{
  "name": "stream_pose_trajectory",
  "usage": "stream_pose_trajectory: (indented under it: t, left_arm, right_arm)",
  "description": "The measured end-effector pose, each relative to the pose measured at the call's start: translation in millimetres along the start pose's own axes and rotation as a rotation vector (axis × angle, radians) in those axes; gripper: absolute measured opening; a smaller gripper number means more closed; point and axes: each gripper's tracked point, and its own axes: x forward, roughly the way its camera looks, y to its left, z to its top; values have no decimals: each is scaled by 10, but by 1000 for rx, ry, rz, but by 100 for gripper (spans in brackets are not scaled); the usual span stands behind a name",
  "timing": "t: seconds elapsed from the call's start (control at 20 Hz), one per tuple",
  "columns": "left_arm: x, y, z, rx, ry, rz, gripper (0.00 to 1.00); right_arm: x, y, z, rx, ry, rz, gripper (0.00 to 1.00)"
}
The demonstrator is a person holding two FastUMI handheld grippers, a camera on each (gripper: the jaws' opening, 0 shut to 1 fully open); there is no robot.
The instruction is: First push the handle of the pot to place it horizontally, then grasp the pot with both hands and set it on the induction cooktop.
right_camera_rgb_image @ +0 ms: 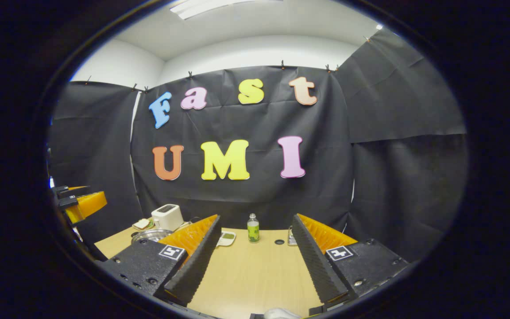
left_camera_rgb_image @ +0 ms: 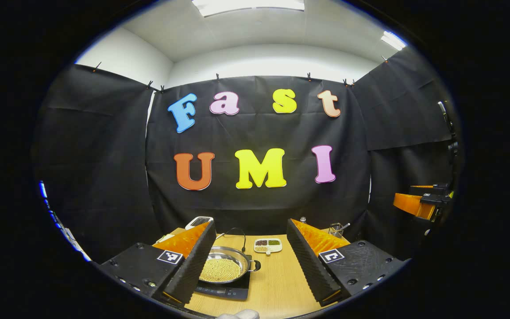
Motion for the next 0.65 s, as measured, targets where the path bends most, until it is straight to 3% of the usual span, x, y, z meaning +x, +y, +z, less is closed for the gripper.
stream_pose_trajectory:
  t: [0.65]
  left_arm:
    - [146, -79, -12, 8, 6, -17, 96]
  right_arm:
    - [-35, -33, -24, 7, -1, -19, 100]
